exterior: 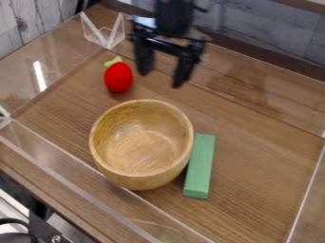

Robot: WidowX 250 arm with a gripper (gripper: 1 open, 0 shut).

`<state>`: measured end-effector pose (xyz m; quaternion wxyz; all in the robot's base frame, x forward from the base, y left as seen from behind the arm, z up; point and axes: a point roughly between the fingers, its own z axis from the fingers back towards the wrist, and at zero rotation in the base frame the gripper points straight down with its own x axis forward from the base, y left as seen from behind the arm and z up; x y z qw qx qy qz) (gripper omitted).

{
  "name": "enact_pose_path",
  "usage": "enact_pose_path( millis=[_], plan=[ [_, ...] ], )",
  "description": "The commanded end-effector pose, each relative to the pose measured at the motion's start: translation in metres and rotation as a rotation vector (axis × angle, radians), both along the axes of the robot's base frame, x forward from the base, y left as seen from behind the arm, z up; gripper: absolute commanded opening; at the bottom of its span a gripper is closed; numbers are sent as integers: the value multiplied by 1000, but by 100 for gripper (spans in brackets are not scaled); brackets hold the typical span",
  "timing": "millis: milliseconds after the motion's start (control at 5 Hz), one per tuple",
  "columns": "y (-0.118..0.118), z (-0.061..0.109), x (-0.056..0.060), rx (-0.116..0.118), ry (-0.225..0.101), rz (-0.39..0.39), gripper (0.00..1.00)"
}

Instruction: Move the red fruit to the right

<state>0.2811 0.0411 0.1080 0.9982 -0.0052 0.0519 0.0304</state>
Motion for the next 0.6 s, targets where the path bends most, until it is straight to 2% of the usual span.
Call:
enact_pose_path(
  millis=[0, 200, 400],
  plan=[
    [35, 14, 0, 11, -110, -13, 100],
    [64, 10, -1, 19, -167, 18, 100],
    [76, 0, 5, 27, -211, 45, 100]
  ],
)
